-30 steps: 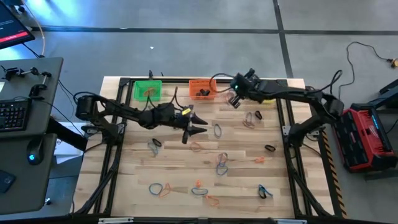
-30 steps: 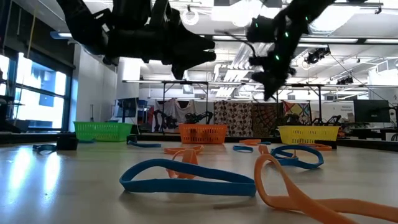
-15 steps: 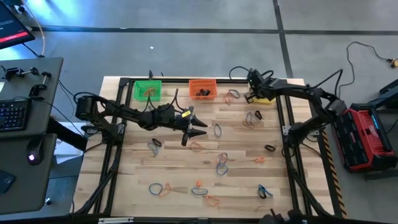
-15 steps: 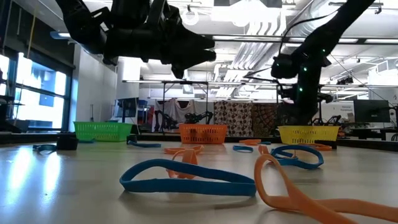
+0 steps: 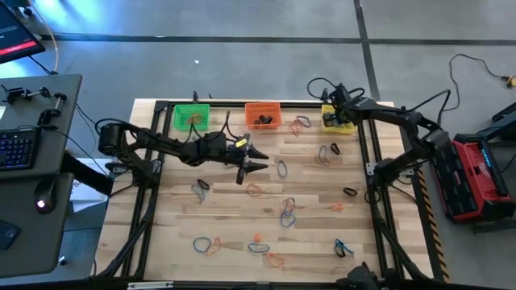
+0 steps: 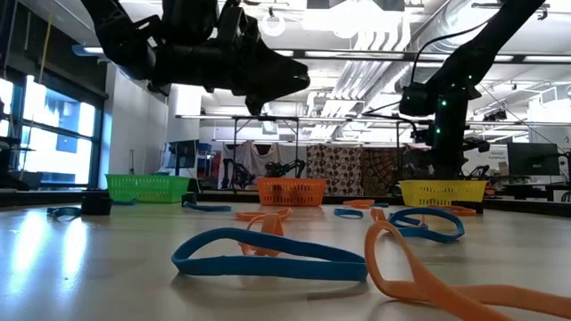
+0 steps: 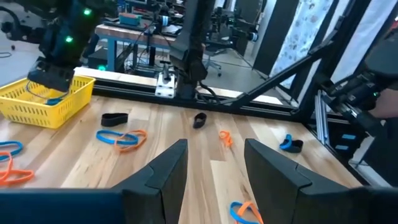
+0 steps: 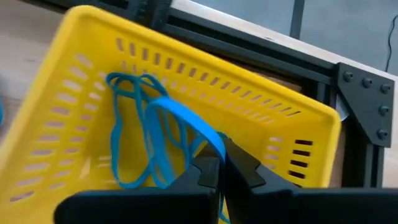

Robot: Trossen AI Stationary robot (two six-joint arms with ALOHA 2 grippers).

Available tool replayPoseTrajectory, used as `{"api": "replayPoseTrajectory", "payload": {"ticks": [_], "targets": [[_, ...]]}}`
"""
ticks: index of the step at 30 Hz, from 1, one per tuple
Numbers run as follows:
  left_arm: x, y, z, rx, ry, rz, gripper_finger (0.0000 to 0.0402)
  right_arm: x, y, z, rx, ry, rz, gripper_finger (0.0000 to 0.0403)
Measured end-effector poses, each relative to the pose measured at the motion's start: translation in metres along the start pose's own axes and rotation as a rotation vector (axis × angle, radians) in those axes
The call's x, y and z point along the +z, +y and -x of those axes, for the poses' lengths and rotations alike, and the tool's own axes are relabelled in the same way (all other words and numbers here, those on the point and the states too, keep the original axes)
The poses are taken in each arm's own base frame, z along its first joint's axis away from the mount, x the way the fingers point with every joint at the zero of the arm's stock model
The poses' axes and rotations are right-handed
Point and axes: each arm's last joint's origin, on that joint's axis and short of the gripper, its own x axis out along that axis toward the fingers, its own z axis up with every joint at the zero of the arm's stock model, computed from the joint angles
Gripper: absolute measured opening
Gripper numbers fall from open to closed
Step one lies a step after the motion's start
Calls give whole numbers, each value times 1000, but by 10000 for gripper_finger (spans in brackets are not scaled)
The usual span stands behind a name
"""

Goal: Sort rubber bands into baskets
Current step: Put the blue rubber band into the yellow bin, then put the black rubber band into the orange bin

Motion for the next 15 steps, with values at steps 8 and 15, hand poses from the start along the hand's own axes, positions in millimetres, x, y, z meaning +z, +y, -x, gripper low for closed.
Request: {"api": "replayPoseTrajectory", "payload": {"ticks": [8,15], "targets": [[-1,-9,-2,-26,5,-29,152,-1,0,-1,37,23,9,27],[0,-14,-3,-51,-16,24,152,3,-1,4,23,31,4,118]]}}
